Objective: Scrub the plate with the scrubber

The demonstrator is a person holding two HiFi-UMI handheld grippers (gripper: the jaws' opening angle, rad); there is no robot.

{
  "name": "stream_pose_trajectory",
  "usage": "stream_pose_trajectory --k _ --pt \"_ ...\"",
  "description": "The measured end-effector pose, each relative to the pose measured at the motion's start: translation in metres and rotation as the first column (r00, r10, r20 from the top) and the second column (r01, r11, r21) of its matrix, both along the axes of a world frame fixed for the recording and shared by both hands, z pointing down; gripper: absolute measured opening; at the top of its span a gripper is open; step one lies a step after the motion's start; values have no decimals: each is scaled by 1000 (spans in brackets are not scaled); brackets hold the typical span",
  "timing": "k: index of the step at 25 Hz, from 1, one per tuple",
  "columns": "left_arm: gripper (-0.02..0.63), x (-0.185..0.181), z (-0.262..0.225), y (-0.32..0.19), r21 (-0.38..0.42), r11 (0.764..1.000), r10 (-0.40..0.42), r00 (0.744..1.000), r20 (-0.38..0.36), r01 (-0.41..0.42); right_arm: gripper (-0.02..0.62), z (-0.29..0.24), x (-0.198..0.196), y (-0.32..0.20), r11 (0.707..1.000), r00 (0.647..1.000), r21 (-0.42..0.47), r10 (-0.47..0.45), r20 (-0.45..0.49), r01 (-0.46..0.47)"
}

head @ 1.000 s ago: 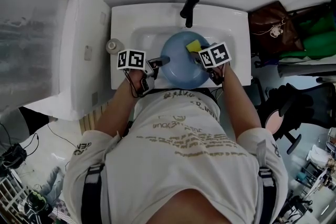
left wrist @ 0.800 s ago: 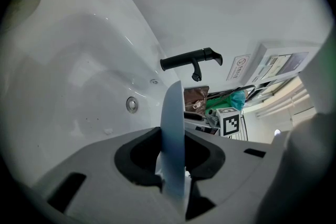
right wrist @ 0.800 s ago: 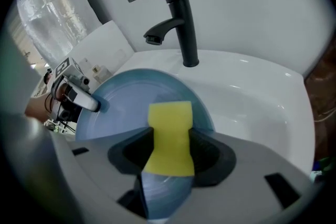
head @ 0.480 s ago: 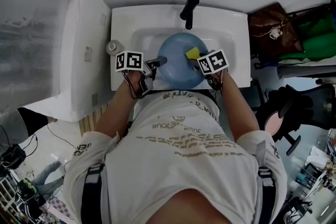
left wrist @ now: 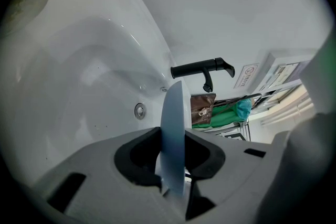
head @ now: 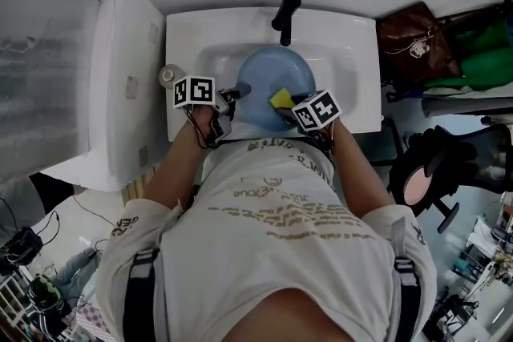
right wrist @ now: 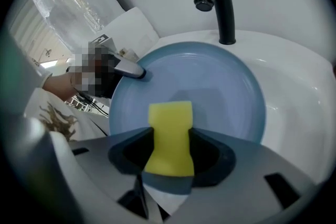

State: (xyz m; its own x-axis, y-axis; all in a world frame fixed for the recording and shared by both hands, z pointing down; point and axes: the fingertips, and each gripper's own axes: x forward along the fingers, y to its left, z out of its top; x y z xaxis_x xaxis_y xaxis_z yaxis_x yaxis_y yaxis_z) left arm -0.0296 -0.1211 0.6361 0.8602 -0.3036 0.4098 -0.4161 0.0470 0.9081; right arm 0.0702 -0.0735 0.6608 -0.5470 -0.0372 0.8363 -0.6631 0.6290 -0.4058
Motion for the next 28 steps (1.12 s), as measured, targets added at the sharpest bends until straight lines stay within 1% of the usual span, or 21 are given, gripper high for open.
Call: stream_pose_trajectory --k 3,5,10,12,14,18,21,24,28 --pt "94 2 -2 -1 -5 1000 6 1000 -2 -6 212 -6 1 -4 1000 1000 19 14 5 -15" --pt "94 3 -1 1 -30 1000 10 1000 -6 -10 212 -13 2 -5 999 1000 40 30 8 -30" --pt "92 7 3 5 -98 995 6 999 -38 -10 212 -33 4 -11 990 999 137 40 11 -41" --pt "92 7 6 6 -131 991 0 999 -35 -5 212 -44 6 -16 981 997 177 70 31 -74" --pt "93 6 13 8 -177 984 -13 1000 -19 10 212 -57 10 -21 969 990 210 119 69 -131" --pt "94 5 26 11 -242 970 -36 999 21 40 208 -80 20 -31 930 962 262 221 159 -257" --pt "94 8 33 12 -285 956 -61 998 19 64 199 -88 33 -37 886 945 338 267 187 -317" --pt "94 11 40 13 -338 935 -105 994 18 105 196 -92 44 -40 846 934 398 301 191 -354" --pt "95 13 49 10 -397 904 -166 986 26 162 196 -100 52 -42 805 903 413 352 245 -426"
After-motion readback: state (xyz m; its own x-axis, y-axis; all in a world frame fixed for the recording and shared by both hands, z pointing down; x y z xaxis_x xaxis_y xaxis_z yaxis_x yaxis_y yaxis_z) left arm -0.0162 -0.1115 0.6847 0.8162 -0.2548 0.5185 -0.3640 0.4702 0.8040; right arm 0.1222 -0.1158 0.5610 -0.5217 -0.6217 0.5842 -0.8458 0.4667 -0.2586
